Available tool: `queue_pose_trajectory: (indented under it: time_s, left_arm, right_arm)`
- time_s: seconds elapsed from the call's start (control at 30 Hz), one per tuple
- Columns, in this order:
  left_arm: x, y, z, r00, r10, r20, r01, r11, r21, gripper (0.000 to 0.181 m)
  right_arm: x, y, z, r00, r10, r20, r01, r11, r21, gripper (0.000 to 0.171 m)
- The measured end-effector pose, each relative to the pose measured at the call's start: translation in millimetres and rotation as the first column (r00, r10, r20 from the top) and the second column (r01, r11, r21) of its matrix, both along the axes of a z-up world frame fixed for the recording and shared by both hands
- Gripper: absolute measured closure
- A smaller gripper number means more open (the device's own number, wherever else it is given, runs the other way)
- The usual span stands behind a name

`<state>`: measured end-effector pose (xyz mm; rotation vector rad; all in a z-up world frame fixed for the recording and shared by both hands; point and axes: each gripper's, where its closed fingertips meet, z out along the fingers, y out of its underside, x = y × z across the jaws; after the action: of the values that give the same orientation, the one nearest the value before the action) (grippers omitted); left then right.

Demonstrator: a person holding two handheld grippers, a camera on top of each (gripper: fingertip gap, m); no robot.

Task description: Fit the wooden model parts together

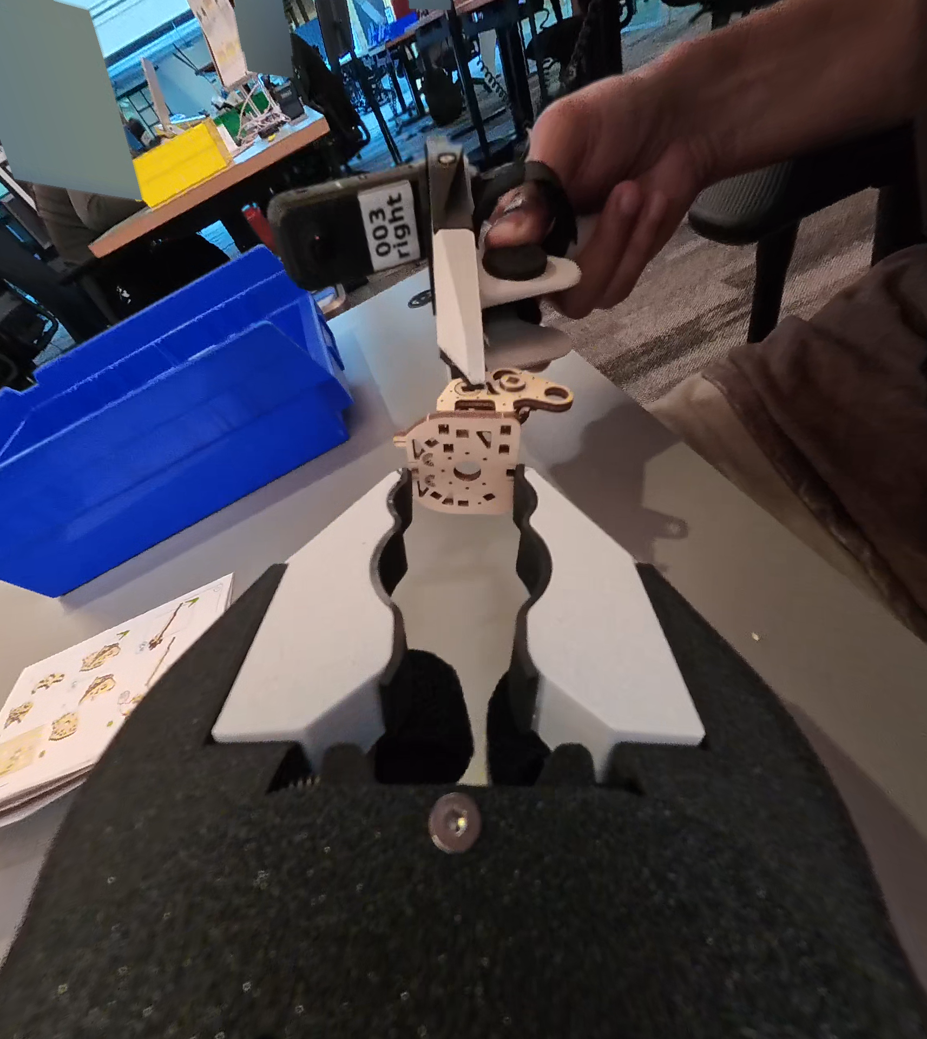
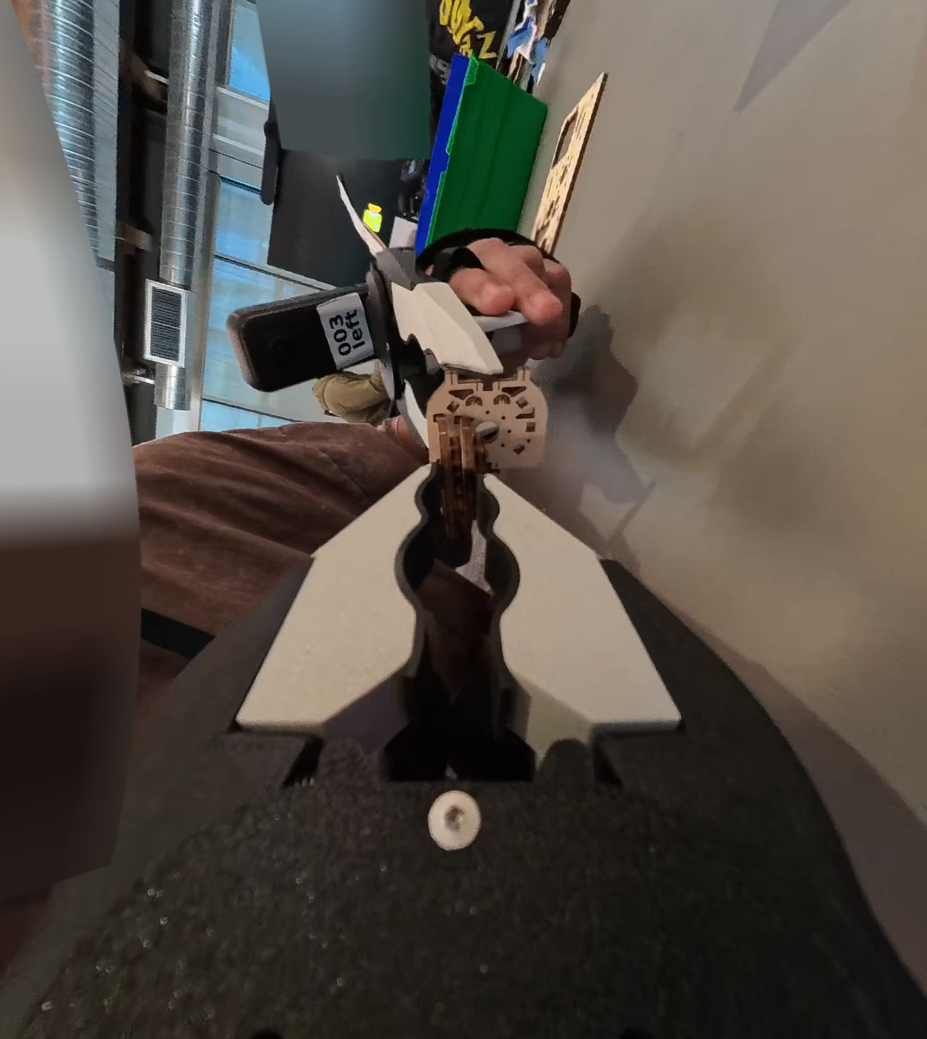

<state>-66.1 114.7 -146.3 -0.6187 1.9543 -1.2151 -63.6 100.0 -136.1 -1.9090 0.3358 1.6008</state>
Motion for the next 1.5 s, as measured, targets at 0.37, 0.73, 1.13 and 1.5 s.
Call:
queue_pose_trajectory:
  time_s: [0.37, 0.73, 1.13, 1.5]
  left_arm:
    - [2.0, 0.3, -8.7, 0.993, 0.057, -0.1, -0.055, 0.998, 0.025, 0.147]
    - [0.8, -0.7, -14.9, 0.989, 0.066, -0.136, -0.055, 0.995, 0.085, 0.147]
    - [2.5, -0.8, -28.6, 0.986, 0.107, -0.131, -0.068, 0.961, 0.268, 0.148]
    - [9.1, 1.4, -50.3, 0.97, 0.209, -0.128, -0.131, 0.884, 0.449, 0.181]
  right_arm:
    - [2.9, -0.6, -7.3, 1.0, -0.009, -0.012, 0.009, 0.999, -0.04, 0.159]
    - [1.2, -1.7, -12.3, 1.0, -0.001, -0.019, 0.0, 0.998, -0.067, 0.159]
    - [0.8, -2.1, -24.4, 0.999, 0.001, 0.032, 0.003, 0.994, -0.112, 0.16]
    - [7.9, -1.1, -47.0, 0.958, -0.003, 0.288, 0.05, 0.987, -0.155, 0.16]
